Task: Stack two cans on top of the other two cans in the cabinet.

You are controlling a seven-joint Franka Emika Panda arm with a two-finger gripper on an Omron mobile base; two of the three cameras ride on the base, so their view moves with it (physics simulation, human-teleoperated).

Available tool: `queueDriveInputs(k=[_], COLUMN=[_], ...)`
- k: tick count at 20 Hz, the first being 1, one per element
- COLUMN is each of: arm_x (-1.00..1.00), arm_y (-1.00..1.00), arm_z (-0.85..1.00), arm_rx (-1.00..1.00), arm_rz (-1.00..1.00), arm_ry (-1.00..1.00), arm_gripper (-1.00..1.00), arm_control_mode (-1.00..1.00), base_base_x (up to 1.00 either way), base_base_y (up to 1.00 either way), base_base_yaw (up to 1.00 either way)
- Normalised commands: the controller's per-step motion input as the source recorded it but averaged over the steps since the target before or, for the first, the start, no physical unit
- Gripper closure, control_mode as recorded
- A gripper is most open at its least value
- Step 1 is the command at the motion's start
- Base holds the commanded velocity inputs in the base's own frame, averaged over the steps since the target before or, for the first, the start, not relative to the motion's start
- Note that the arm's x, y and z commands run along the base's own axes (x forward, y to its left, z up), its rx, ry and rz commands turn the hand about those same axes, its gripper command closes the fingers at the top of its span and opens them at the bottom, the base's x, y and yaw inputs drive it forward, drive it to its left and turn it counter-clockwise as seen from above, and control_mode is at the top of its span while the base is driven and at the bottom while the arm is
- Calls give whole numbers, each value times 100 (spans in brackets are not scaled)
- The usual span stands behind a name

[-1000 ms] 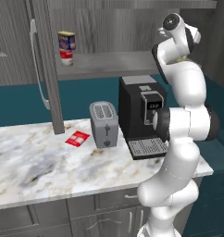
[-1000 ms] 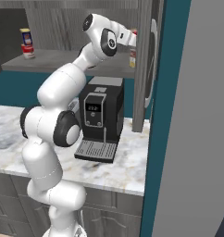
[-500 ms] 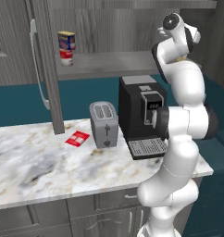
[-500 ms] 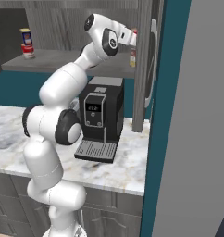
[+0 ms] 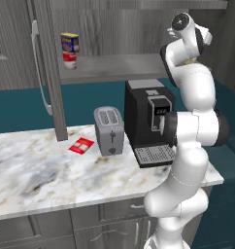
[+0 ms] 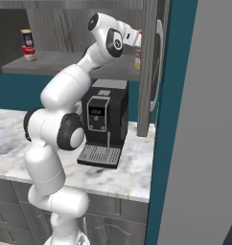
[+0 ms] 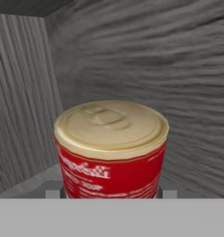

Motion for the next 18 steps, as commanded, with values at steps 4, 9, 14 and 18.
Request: queueDriveInputs(k=[4,9,14,18], arm_x=[-11,-13,-6,-2], arm_y=[-4,0,0,7], arm_z=[0,0,0,0], arm_rx=[0,0,0,-1], arm_rz=[-2,-2,-1,0], arm_ry=[0,0,0,0], arm_gripper=[100,100,100,100], arm_control_mode=[-100,-100,-100,-100], base_base_x=[0,0,0,0], base_base_y=[0,0,0,0], base_base_yaw=[0,0,0,0])
